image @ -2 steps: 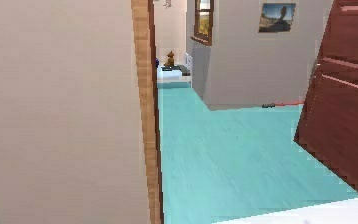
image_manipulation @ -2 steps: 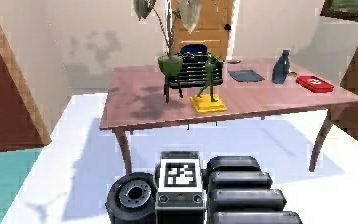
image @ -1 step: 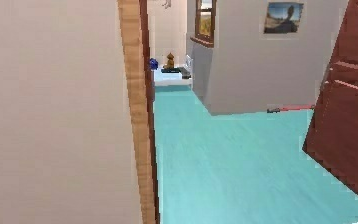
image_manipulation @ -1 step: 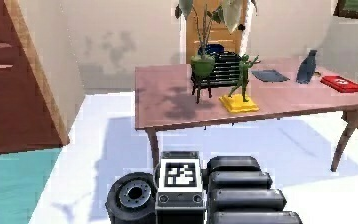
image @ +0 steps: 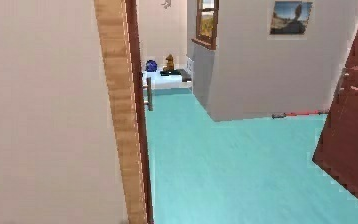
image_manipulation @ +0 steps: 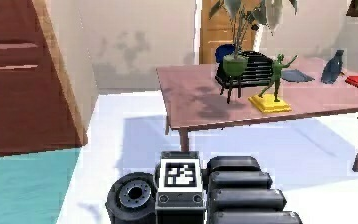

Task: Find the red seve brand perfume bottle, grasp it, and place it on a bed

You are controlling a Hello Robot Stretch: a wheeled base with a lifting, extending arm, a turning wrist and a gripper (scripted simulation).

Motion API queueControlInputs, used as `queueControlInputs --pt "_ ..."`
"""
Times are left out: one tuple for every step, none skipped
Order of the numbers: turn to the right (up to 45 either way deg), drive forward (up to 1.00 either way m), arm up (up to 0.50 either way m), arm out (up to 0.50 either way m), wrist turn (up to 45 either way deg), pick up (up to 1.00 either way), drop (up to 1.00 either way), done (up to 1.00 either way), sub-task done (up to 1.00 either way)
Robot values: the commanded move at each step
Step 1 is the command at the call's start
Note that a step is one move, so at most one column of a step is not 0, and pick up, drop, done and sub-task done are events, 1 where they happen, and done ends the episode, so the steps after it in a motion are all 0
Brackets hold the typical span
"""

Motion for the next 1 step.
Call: queueControlInputs --pt "33.0 0.0 0.0 0.0 0.0 0.0 0.0 0.0 0.0"
